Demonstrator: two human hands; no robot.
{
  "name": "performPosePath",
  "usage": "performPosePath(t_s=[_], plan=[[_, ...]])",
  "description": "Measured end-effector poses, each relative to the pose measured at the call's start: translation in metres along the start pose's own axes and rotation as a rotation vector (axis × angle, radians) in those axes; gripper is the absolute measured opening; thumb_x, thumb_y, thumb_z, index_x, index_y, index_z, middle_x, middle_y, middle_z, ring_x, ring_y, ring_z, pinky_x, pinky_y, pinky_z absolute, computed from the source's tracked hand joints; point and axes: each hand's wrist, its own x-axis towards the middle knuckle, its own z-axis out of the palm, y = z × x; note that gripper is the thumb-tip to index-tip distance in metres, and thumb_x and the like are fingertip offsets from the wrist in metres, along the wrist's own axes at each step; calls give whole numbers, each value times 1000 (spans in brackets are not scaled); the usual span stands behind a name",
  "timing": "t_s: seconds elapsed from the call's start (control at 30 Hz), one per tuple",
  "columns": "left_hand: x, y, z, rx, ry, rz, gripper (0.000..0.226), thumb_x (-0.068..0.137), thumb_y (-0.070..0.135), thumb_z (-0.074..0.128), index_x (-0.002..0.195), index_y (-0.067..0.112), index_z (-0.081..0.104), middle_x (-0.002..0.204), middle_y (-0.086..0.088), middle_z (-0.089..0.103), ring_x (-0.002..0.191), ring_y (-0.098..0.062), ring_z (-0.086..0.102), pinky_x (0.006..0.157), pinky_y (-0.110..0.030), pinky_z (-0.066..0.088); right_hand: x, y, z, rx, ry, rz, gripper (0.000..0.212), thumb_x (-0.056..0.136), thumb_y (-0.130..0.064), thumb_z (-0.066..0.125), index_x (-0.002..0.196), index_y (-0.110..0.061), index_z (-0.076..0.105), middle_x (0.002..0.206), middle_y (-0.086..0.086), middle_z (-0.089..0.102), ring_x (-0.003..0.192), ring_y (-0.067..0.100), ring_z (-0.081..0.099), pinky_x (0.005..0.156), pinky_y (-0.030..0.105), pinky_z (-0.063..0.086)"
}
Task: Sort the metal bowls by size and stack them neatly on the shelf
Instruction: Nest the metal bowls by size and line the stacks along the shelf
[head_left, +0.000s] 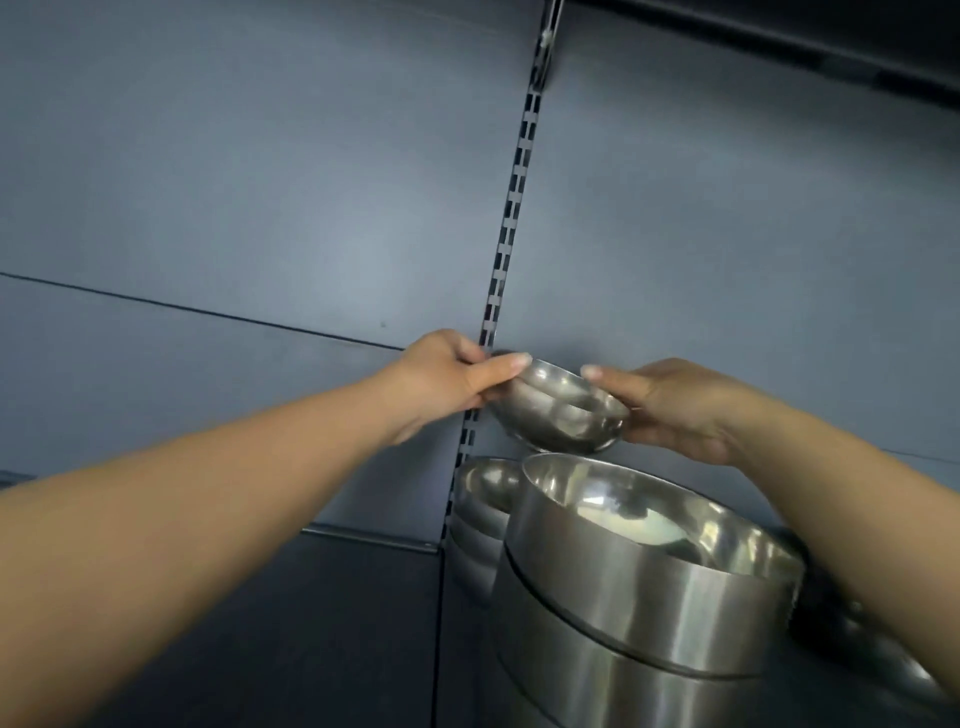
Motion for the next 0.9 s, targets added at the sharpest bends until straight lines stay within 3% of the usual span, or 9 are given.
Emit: performPosePath(t_s=[0.17, 0.27, 0.33, 0.4, 0.47, 0.6, 0.73, 0.8, 0.9], plan=[[1, -28, 2, 69, -21, -17, 35, 77, 36, 66, 94, 8, 54, 85, -2, 59, 96, -22, 64, 95, -33, 50, 5, 8, 0, -23, -93, 60, 32, 82, -34, 61, 91, -4, 65, 74, 5, 68, 56, 10, 64, 46, 15, 50], [-1, -40, 1, 75, 4, 7, 45, 79, 39, 63, 108, 5, 58, 83, 2, 59, 82, -12, 63, 85, -22, 53, 7, 12, 4, 13, -124, 93, 33, 82, -34, 59, 85, -1, 63, 62, 5, 68, 46, 9, 64, 43, 17, 50], [-4, -44, -1, 81, 20, 31, 33, 83, 38, 59, 100, 11, 61, 77, 5, 59, 71, -4, 57, 73, -14, 51, 8, 15, 6, 13, -143, 117, 42, 83, -37, 58, 93, 4, 60, 68, 10, 67, 44, 10, 62, 42, 17, 50], [-6, -49, -1, 104, 24, 45, 27, 84, 40, 56, 95, 16, 64, 79, 5, 64, 72, -3, 57, 80, -19, 49, 6, 16, 7, 5, -142, 126, 45, 83, -38, 57, 93, 6, 59, 65, 10, 65, 40, 10, 61, 39, 17, 48], [-10, -54, 2, 93, 12, 34, 37, 84, 41, 56, 104, 12, 66, 98, 0, 69, 91, -8, 62, 96, -23, 45, 4, 19, 7, -7, -143, 138, 45, 83, -40, 57, 89, 5, 60, 56, 8, 65, 37, 11, 60, 35, 17, 44], [-21, -60, 18, 81, 36, 14, 37, 90, 43, 46, 93, 12, 67, 94, -2, 69, 103, -17, 61, 78, -7, 42, 5, 29, 6, -263, -131, 161, 60, 78, -56, 54, 88, 1, 69, 58, 9, 66, 37, 14, 57, 42, 19, 45], [-23, -65, 32, 114, 104, -10, 44, 99, 36, 30, 106, 7, 63, 104, -4, 66, 109, -20, 57, 92, -23, 39, 3, 34, 4, -590, -66, 114, 70, 78, -72, 38, 39, -20, 64, 32, -11, 54, 52, 10, 54, 56, 25, 37], [-21, -72, 35, 89, 121, -34, 48, 100, 35, 26, 119, 7, 59, 121, -10, 63, 118, -23, 54, 105, -33, 37, 4, 37, 6, -615, -80, 132, 73, 76, -75, 35, 34, -21, 59, 26, -11, 47, 52, 11, 48, 58, 25, 37], [-18, -81, 38, 67, 151, -64, 52, 99, 40, 23, 125, 10, 56, 127, -13, 60, 124, -26, 51, 110, -41, 33, 5, 41, 8, -590, -63, 137, 70, 78, -72, 36, 36, -21, 58, 24, -11, 45, 53, 12, 47, 57, 23, 36]])
